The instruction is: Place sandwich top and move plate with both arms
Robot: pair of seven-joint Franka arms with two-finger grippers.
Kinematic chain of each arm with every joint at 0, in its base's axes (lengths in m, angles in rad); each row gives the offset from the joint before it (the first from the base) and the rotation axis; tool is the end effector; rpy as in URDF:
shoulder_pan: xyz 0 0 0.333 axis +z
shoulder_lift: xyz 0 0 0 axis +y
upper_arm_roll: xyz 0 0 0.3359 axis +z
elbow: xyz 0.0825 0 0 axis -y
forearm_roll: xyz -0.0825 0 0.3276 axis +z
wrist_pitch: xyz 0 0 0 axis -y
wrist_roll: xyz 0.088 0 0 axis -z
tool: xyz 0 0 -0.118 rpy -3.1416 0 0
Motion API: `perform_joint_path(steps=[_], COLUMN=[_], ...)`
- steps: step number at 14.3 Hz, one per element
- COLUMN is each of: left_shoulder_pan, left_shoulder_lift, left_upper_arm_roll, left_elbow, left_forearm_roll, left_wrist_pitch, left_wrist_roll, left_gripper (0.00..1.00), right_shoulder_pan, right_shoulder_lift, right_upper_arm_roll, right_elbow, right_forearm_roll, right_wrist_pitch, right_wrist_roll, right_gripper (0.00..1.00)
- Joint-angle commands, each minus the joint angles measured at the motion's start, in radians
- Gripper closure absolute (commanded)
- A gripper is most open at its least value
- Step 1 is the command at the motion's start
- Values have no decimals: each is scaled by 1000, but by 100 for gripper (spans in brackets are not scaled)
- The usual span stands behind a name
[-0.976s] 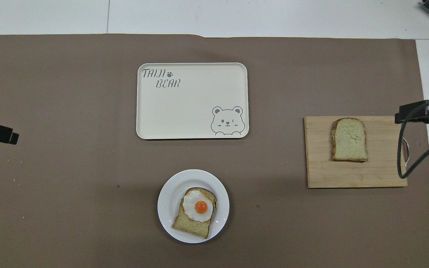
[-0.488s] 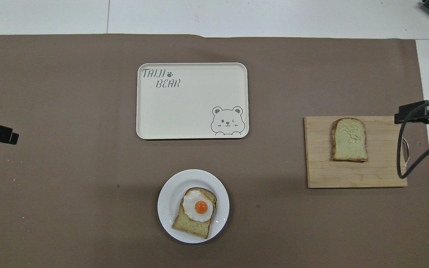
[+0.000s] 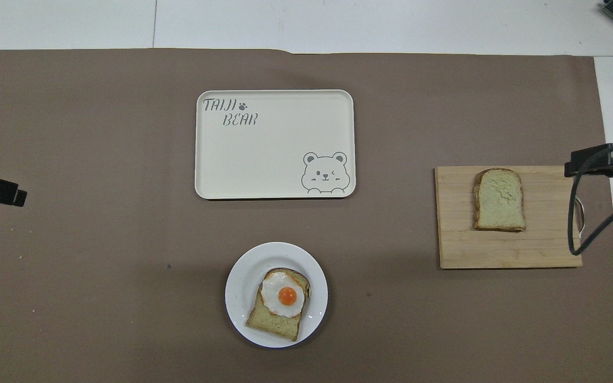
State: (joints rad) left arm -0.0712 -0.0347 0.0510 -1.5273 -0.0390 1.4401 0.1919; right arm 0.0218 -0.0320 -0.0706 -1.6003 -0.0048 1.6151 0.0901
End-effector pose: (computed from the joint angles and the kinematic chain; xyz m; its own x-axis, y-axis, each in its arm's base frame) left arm 0.4725 -0.0140 0.6570 0.9755 -0.2154 -0.0437 -0.2132 -0.9757 0.0499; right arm 0.4919 -0.0252 0.6409 0.9893 -0.1383 0.0467 -0.1383 -0.9904 -0.0017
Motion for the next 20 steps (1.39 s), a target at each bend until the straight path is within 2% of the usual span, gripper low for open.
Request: perform_joint_path(steps=[1,20], left_shoulder_pan=[1,1], left_shoulder_lift=[-25,-25], left_upper_arm_roll=[0,0], left_elbow=[-34,-34], left_forearm_roll=[11,11], left_wrist_pitch=[25,25], left_wrist_roll=[-11,-11], left_gripper=[0,0], right_shoulder_pan=[-13,-34], right_shoulder_lift=[-29,-39], right_upper_arm_roll=[6,5], right_elbow=[-36,-59], right_forearm_roll=[-4,-4], right_wrist_pitch=[22,29], right_wrist_roll=[-24,-47], right_gripper=[0,0])
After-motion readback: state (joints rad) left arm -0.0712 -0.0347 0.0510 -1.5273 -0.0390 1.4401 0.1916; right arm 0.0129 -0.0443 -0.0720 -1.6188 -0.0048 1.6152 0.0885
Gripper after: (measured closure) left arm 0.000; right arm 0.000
